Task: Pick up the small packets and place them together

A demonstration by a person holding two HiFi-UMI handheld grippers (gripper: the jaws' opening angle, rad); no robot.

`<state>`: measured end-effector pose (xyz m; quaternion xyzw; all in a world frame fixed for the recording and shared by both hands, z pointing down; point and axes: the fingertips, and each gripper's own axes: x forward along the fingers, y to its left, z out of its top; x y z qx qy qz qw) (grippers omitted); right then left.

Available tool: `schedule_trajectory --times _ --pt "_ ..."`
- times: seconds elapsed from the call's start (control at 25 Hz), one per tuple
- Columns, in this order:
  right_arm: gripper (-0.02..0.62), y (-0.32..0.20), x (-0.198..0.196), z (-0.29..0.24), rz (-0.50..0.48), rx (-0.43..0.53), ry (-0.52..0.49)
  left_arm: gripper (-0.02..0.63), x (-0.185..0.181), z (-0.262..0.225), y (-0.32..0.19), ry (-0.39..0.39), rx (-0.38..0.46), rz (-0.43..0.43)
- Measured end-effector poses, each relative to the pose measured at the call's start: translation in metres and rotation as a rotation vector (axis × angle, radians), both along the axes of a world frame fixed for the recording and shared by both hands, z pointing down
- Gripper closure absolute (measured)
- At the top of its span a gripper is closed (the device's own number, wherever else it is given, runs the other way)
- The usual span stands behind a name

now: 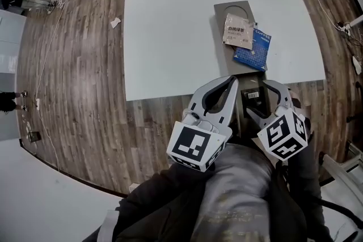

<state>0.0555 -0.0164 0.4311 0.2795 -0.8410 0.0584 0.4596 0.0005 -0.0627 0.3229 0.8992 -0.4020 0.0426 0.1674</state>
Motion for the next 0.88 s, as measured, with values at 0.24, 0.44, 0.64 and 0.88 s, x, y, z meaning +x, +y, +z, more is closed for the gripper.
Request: schedule_trajectory --times 0.24,0.44,0.64,0.88 --pt "0.276 0.03 -0.009 0.043 -0.153 -0.098 0.146 0.603 -0.004 -0.006 0.0 0.011 0.04 -0.038" --pt "0.275 0.03 -0.01 0.062 -0.257 -0.115 0.226 0.603 -0.008 0.001 -0.006 0.017 0.068 -0.072" --pt "0.273 0.027 -0.012 0.073 -0.292 -0.14 0.243 0.603 -0.013 0.004 -0.012 0.028 0.071 -0.105" --pt "0.319 0.017 -0.011 0.071 -0.277 -0.117 0.272 0.603 -0.01 0.007 -0.016 0.029 0.064 -0.105"
